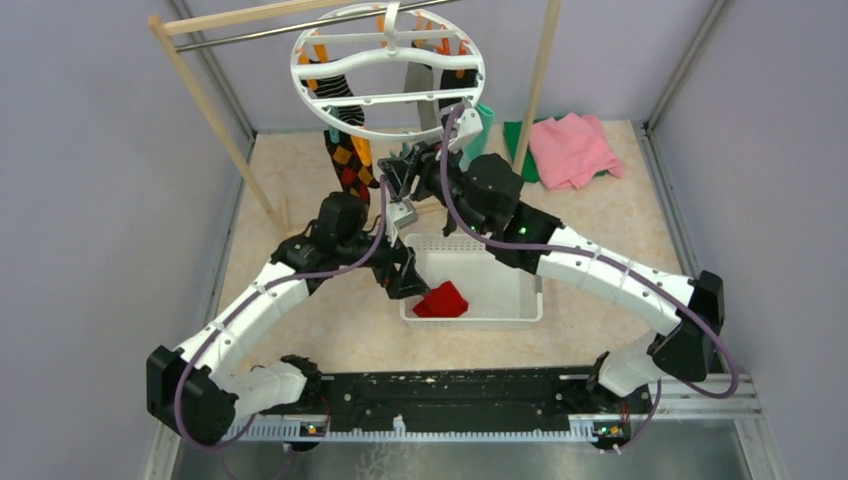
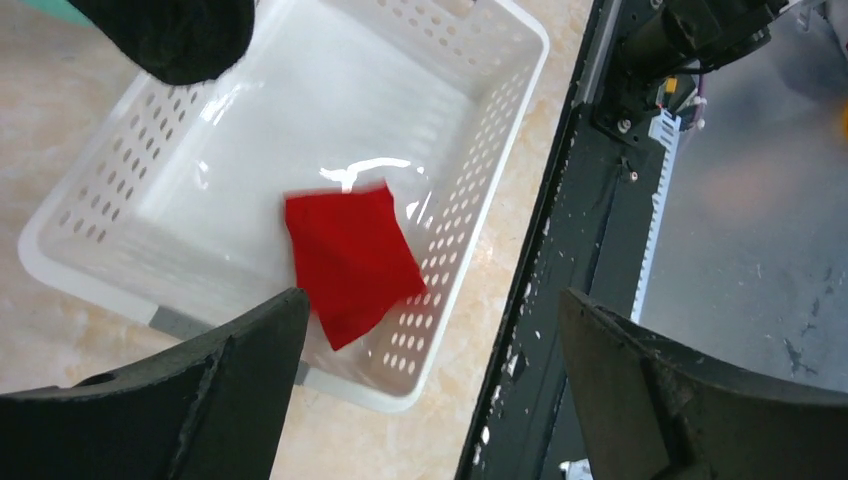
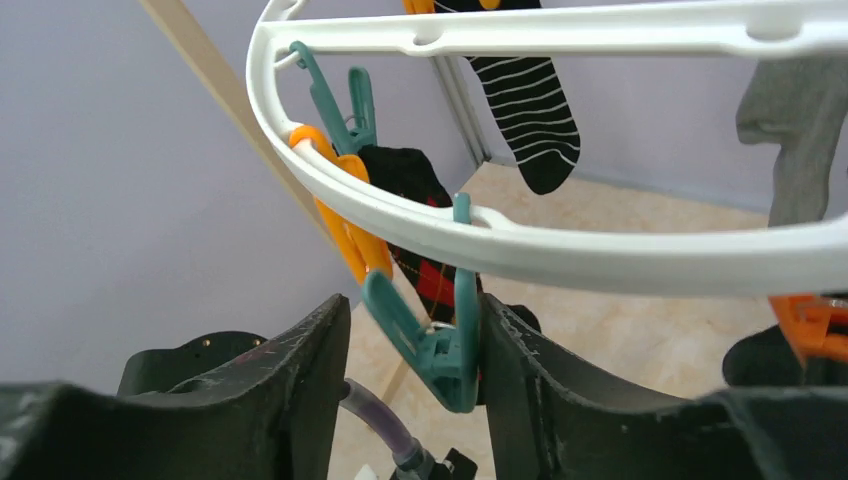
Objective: Remove the socks clipped to the hanger
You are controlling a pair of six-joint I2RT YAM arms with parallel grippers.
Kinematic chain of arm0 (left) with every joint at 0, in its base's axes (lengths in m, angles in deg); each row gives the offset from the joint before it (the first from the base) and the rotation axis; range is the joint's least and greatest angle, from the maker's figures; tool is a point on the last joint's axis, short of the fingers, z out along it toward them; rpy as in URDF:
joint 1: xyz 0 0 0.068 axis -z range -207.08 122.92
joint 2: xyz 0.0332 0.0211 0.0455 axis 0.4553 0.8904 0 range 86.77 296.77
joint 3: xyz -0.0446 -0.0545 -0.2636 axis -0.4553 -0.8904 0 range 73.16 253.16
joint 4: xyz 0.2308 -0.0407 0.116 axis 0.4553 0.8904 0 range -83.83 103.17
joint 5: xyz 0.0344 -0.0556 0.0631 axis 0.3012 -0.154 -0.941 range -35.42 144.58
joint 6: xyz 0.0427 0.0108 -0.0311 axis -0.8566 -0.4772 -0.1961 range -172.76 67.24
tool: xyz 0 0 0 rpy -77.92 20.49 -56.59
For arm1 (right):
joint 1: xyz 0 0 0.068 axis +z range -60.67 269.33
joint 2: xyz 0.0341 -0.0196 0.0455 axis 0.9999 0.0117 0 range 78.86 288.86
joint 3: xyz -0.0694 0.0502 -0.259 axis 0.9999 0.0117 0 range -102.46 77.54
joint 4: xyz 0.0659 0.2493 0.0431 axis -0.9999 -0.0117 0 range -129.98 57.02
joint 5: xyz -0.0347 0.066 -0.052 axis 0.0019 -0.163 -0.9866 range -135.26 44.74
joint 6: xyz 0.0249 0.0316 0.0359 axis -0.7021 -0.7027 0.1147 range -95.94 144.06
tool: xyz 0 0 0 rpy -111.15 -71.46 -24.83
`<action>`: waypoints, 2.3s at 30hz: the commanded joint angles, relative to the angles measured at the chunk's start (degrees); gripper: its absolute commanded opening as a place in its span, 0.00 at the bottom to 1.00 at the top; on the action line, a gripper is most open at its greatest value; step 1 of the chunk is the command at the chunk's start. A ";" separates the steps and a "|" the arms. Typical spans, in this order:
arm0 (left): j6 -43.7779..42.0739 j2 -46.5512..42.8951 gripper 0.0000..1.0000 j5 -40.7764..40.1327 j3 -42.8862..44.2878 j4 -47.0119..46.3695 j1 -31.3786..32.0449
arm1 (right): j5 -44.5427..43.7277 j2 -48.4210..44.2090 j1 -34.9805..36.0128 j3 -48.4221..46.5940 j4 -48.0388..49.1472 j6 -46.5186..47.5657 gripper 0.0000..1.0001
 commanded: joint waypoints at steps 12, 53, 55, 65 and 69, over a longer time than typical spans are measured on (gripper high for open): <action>-11.41 -8.62 0.99 -7.63 7.99 21.46 -0.89 | -0.89 -18.60 0.01 15.49 -8.97 -4.01 0.71; -5.73 -5.42 0.99 -8.90 17.37 12.94 -1.05 | 25.42 -13.89 -13.55 18.83 2.07 -1.60 0.00; -5.27 -5.28 0.99 -9.50 18.02 11.58 -1.04 | 26.04 -14.12 -11.90 18.04 1.92 -3.03 0.00; -4.25 -3.35 0.99 -12.11 20.52 10.36 -1.03 | 27.62 -11.03 -5.50 13.69 2.91 -8.78 0.00; -4.34 -3.95 0.98 -16.89 19.00 9.23 -1.12 | 28.32 -11.18 -5.18 13.66 4.28 -10.84 0.00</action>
